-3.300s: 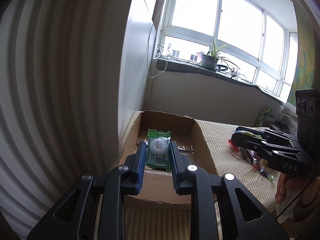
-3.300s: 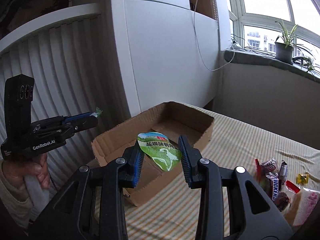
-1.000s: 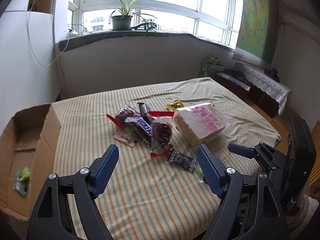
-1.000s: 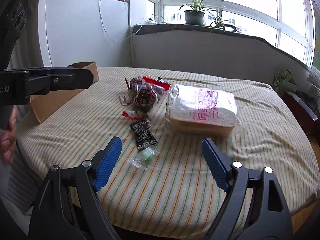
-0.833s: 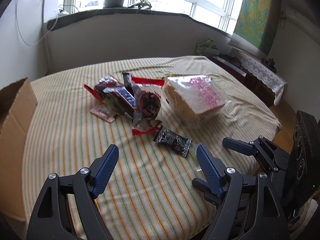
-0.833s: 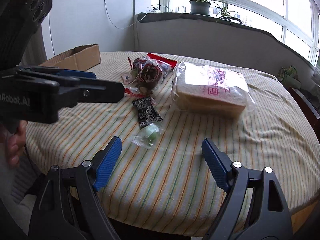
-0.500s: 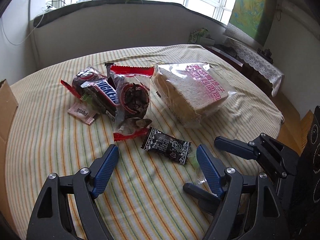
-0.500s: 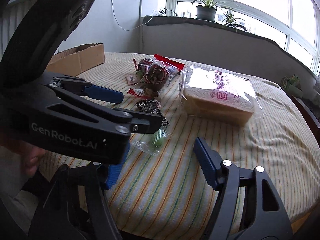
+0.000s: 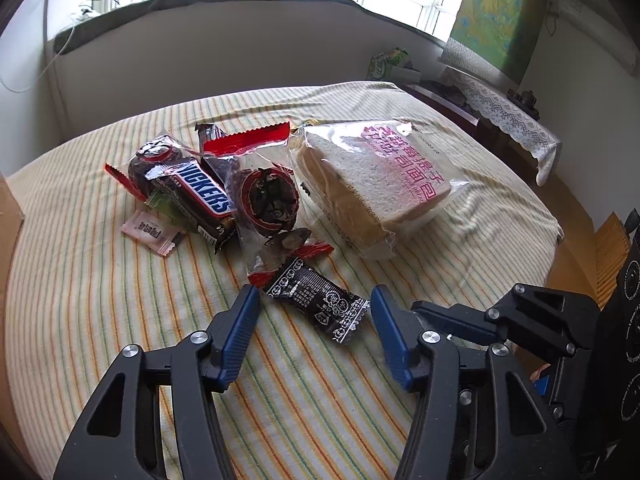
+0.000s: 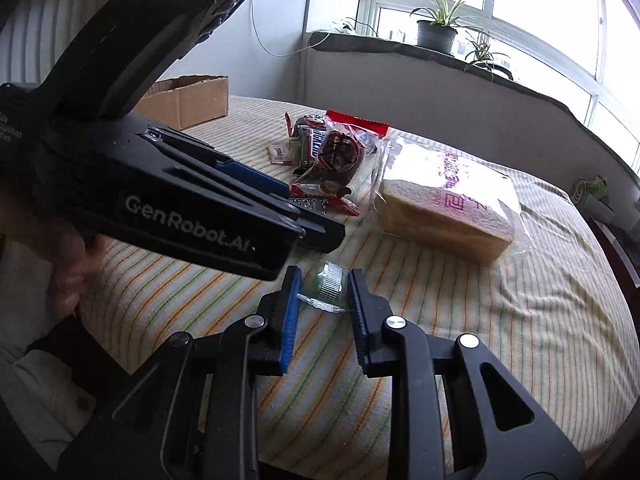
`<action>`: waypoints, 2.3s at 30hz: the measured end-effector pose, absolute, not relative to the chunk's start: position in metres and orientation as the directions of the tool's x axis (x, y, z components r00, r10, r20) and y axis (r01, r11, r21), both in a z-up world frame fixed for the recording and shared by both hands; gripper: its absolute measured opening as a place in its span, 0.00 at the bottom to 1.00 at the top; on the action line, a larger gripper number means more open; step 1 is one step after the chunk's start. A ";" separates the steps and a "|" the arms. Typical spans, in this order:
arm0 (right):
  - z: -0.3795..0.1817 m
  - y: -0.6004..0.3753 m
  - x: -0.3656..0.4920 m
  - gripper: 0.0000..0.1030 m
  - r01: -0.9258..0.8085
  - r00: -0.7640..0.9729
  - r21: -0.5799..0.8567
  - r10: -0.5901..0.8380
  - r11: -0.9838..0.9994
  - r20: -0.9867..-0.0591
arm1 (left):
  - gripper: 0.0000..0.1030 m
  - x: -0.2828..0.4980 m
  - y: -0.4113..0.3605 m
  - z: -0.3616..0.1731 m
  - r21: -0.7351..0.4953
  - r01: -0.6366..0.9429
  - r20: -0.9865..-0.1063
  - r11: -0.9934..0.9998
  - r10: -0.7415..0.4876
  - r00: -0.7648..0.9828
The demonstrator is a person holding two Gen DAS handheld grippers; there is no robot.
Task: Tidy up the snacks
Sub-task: 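Grasp the clear wrapped sweet with the right tool while the left tool grasps the black candy, then carry both candies into the cardboard box and open both tools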
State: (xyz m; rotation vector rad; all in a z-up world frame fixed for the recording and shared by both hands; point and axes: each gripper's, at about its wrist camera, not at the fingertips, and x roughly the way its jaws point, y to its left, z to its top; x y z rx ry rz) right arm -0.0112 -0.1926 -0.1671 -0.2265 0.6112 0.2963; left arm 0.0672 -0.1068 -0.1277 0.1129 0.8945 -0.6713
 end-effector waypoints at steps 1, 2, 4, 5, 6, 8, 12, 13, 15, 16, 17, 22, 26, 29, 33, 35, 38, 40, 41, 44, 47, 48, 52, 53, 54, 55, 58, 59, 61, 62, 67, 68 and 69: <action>-0.167 -0.196 -0.013 0.24 -0.335 0.779 -0.118 0.204 0.935 -0.593 | 0.56 0.066 -0.108 -0.128 -0.173 0.582 -0.753 0.794 -0.488 0.441; -0.166 -0.200 -0.014 0.24 -0.329 0.780 -0.115 0.201 0.937 -0.593 | 0.57 0.065 -0.111 -0.129 -0.162 0.581 -0.756 0.798 -0.479 0.447; -0.165 -0.209 -0.016 0.24 -0.312 0.783 -0.106 0.192 0.944 -0.592 | 0.60 0.063 -0.117 -0.131 -0.128 0.581 -0.757 0.804 -0.458 0.466; -0.165 -0.214 -0.017 0.24 -0.301 0.785 -0.102 0.186 0.948 -0.591 | 0.60 0.062 -0.120 -0.132 -0.102 0.581 -0.760 0.807 -0.440 0.478; -0.165 -0.219 -0.017 0.24 -0.290 0.787 -0.096 0.180 0.952 -0.591 | 0.59 0.061 -0.123 -0.132 -0.081 0.581 -0.762 0.810 -0.426 0.488; -0.165 -0.228 -0.017 0.24 -0.272 0.789 -0.083 0.173 0.959 -0.590 | 0.48 0.062 -0.123 -0.132 -0.065 0.569 -0.761 0.820 -0.409 0.503; -0.165 -0.241 -0.019 0.24 -0.247 0.794 -0.063 0.165 0.967 -0.585 | 0.22 0.067 -0.110 -0.131 -0.103 0.545 -0.756 0.832 -0.422 0.501; -0.165 -0.243 -0.020 0.24 -0.244 0.795 -0.056 0.167 0.968 -0.583 | 0.22 0.067 -0.107 -0.131 -0.115 0.540 -0.754 0.833 -0.428 0.499; -0.165 -0.246 -0.022 0.24 -0.243 0.796 -0.047 0.171 0.969 -0.581 | 0.22 0.064 -0.104 -0.131 -0.122 0.538 -0.748 0.834 -0.434 0.502; -0.165 -0.246 -0.023 0.24 -0.243 0.797 -0.048 0.171 0.969 -0.580 | 0.21 0.063 -0.102 -0.130 -0.128 0.537 -0.744 0.834 -0.439 0.504; -0.165 -0.245 -0.023 0.24 -0.242 0.798 -0.048 0.171 0.969 -0.577 | 0.21 0.061 -0.101 -0.130 -0.135 0.537 -0.741 0.833 -0.444 0.503; -0.161 -0.244 -0.024 0.24 -0.239 0.802 -0.036 0.176 0.970 -0.570 | 0.21 0.053 -0.098 -0.126 -0.141 0.541 -0.731 0.829 -0.456 0.508; -0.157 -0.241 -0.025 0.24 -0.238 0.806 -0.043 0.173 0.970 -0.566 | 0.21 0.049 -0.093 -0.120 -0.146 0.539 -0.715 0.830 -0.465 0.522; -0.154 -0.238 -0.026 0.24 -0.239 0.808 -0.050 0.170 0.970 -0.564 | 0.21 0.047 -0.090 -0.117 -0.153 0.537 -0.703 0.830 -0.473 0.531; -0.149 -0.234 -0.028 0.24 -0.240 0.812 -0.054 0.170 0.969 -0.558 | 0.21 0.043 -0.082 -0.105 -0.157 0.532 -0.676 0.832 -0.483 0.557; -0.144 -0.231 -0.028 0.24 -0.239 0.818 -0.058 0.169 0.969 -0.549 | 0.21 0.042 -0.078 -0.096 -0.157 0.530 -0.658 0.833 -0.488 0.573; -0.131 -0.225 -0.027 0.24 -0.238 0.835 -0.081 0.161 0.968 -0.525 | 0.21 0.039 -0.067 -0.081 -0.147 0.524 -0.628 0.839 -0.488 0.606; -0.119 -0.221 -0.026 0.24 -0.235 0.849 -0.088 0.160 0.968 -0.503 | 0.21 0.038 -0.059 -0.070 -0.141 0.518 -0.603 0.844 -0.488 0.631; -0.112 -0.219 -0.026 0.24 -0.234 0.856 -0.089 0.161 0.968 -0.491 | 0.21 0.037 -0.054 -0.064 -0.136 0.515 -0.589 0.846 -0.487 0.645; -0.090 -0.209 -0.025 0.24 -0.235 0.877 -0.117 0.158 0.965 -0.453 | 0.21 0.032 -0.036 -0.045 -0.123 0.502 -0.544 0.856 -0.481 0.687; -0.069 -0.194 -0.024 0.24 -0.246 0.893 -0.153 0.162 0.957 -0.420 | 0.21 0.028 -0.017 -0.031 -0.122 0.486 -0.509 0.866 -0.475 0.718; -0.063 -0.188 -0.024 0.24 -0.252 0.896 -0.164 0.166 0.954 -0.412 | 0.21 0.027 -0.010 -0.027 -0.122 0.477 -0.498 0.870 -0.470 0.729; -0.047 -0.158 -0.022 0.24 -0.282 0.901 -0.207 0.184 0.937 -0.393 | 0.21 0.023 0.018 -0.021 -0.143 0.444 -0.467 0.885 -0.456 0.758; -0.045 -0.151 -0.021 0.24 -0.289 0.900 -0.216 0.188 0.933 -0.393 | 0.21 0.022 0.024 -0.022 -0.150 0.436 -0.462 0.887 -0.453 0.762; -0.044 -0.144 -0.019 0.24 -0.296 0.899 -0.223 0.192 0.929 -0.394 | 0.21 0.022 0.030 -0.022 -0.157 0.429 -0.458 0.890 -0.450 0.766; -0.044 -0.136 -0.018 0.24 -0.302 0.898 -0.229 0.195 0.926 -0.395 | 0.21 0.021 0.035 -0.023 -0.163 0.422 -0.456 0.892 -0.447 0.770; -0.042 -0.117 -0.014 0.24 -0.325 0.890 -0.236 0.211 0.916 -0.404 | 0.21 0.020 0.053 -0.025 -0.181 0.395 -0.446 0.901 -0.433 0.783; -0.042 -0.110 -0.013 0.24 -0.334 0.887 -0.239 0.218 0.912 -0.408 | 0.21 0.018 0.062 -0.025 -0.189 0.383 -0.442 0.904 -0.427 0.789; -0.043 -0.092 -0.012 0.24 -0.358 0.878 -0.249 0.234 0.900 -0.417 | 0.21 0.017 0.077 -0.027 -0.202 0.357 -0.435 0.912 -0.410 0.801; -0.044 -0.085 -0.011 0.24 -0.372 0.873 -0.254 0.244 0.893 -0.421 | 0.21 0.016 0.085 -0.028 -0.207 0.342 -0.434 0.917 -0.399 0.808; -0.046 -0.035 -0.006 0.24 -0.455 0.843 -0.271 0.313 0.848 -0.437 | 0.21 0.010 0.127 -0.035 -0.233 0.252 -0.436 0.939 -0.332 0.836; -0.047 -0.024 -0.004 0.24 -0.474 0.836 -0.273 0.329 0.837 -0.440 | 0.21 0.009 0.135 -0.037 -0.238 0.234 -0.438 0.943 -0.319 0.840; -0.048 -0.014 -0.003 0.24 -0.492 0.827 -0.274 0.346 0.826 -0.443 | 0.21 0.007 0.144 -0.039 -0.241 0.216 -0.441 0.946 -0.305 0.844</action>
